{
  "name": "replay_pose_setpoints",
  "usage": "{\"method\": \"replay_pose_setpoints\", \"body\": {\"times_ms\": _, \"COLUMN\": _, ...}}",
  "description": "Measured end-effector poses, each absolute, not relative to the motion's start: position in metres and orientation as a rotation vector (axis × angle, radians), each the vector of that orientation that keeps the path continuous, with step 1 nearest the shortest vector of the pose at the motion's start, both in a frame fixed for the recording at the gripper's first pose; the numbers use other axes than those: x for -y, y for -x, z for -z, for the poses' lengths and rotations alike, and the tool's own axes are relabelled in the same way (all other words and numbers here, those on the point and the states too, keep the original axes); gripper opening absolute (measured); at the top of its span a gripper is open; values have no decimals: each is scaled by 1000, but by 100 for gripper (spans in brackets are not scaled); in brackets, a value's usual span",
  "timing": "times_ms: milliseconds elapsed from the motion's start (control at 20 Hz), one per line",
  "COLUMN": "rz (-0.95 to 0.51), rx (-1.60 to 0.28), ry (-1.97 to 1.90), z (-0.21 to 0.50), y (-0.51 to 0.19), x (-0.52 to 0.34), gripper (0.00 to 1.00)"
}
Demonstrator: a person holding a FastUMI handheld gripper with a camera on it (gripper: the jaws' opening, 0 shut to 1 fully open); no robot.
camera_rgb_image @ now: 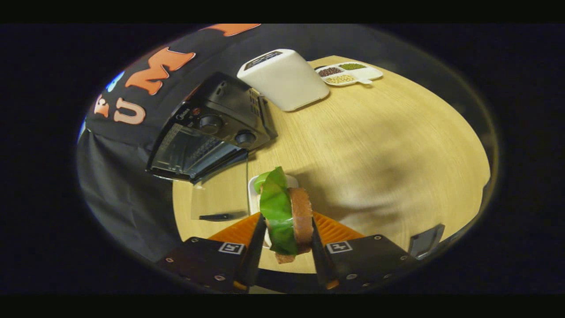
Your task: Open the toaster oven, put the food inside, and close the toaster oven door.
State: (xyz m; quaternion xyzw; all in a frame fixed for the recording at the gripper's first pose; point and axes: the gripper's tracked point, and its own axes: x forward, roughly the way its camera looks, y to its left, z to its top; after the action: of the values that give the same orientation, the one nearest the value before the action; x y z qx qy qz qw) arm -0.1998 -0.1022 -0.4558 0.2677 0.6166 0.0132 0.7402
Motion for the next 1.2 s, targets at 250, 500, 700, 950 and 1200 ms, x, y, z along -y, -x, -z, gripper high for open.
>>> {"method": "replay_pose_setpoints", "body": {"times_ms": 250, "rz": -20, "rx": -1281, "ry": -579, "z": 432, "y": 185, "x": 97, "gripper": 35}}
{"method": "replay_pose_setpoints", "body": {"times_ms": 500, "rz": -18, "rx": -1166, "ry": -637, "z": 393, "y": 161, "x": 80, "gripper": 35}}
{"method": "replay_pose_setpoints", "body": {"times_ms": 700, "rz": -62, "rx": -1100, "ry": -688, "z": 374, "y": 139, "x": 48, "gripper": 35}}
{"method": "replay_pose_setpoints", "body": {"times_ms": 950, "rz": -120, "rx": -1056, "ry": -728, "z": 373, "y": 113, "x": -2, "gripper": 35}}
{"method": "replay_pose_setpoints", "body": {"times_ms": 1200, "rz": -108, "rx": -1015, "ry": -834, "z": 385, "y": 86, "x": -41, "gripper": 35}}
